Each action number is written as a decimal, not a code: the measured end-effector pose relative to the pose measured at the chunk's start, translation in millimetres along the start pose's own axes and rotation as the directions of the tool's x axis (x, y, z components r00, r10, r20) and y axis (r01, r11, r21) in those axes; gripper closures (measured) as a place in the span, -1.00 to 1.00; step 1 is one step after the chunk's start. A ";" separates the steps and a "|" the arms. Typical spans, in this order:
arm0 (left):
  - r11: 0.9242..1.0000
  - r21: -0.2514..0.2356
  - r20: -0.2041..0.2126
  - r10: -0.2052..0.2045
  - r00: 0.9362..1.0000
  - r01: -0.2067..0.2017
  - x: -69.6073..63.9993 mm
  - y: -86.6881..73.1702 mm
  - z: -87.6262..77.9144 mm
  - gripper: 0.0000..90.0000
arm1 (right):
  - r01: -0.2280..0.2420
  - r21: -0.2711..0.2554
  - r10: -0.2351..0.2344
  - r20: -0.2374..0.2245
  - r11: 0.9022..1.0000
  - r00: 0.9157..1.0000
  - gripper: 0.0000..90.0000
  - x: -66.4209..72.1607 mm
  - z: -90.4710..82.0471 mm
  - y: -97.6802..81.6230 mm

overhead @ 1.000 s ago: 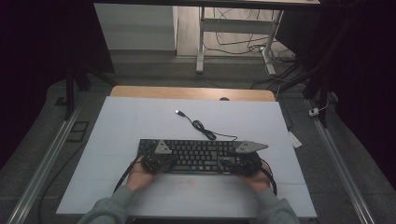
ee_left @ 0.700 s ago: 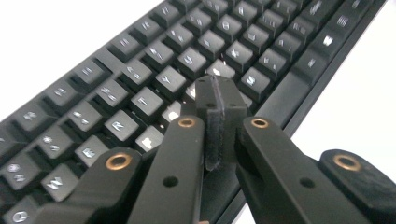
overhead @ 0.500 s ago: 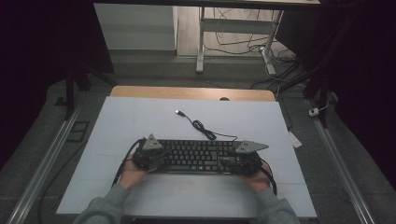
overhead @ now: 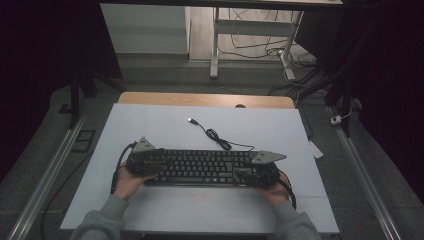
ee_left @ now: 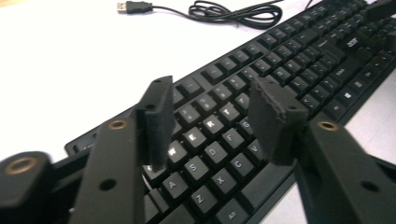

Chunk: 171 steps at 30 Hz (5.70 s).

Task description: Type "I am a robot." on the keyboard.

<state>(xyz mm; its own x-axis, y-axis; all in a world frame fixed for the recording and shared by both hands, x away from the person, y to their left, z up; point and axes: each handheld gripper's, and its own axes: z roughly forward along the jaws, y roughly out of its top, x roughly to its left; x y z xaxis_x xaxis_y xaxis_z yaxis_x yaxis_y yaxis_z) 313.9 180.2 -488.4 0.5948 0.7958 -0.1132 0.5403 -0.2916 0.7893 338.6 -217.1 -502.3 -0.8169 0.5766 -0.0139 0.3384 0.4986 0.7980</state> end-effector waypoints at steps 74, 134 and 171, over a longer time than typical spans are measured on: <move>0.998 0.066 -0.024 0.023 0.999 -0.021 2.6 -6.1 7.9 -0.19 | 0.051 0.086 -0.041 -0.117 0.995 0.992 1.00 31.1 102.9 63.1; 0.999 0.024 0.035 0.041 0.999 -0.042 -6.2 -0.8 17.9 0.19 | 0.029 -0.010 -0.029 -0.034 1.000 0.999 0.21 14.9 8.4 9.6; 0.987 0.122 0.044 0.096 0.994 -0.100 -15.7 1.6 63.4 0.98 | 0.038 0.013 -0.038 -0.035 0.999 0.999 0.18 14.1 12.9 8.4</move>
<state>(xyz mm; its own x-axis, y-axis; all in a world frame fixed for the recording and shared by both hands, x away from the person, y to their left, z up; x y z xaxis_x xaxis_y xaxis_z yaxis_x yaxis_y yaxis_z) 343.1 133.6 -523.6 0.6695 0.7401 -0.0639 0.5465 -0.4324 0.7172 336.0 -196.4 -503.6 -0.8448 0.5346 -0.0230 0.3132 0.5288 0.7889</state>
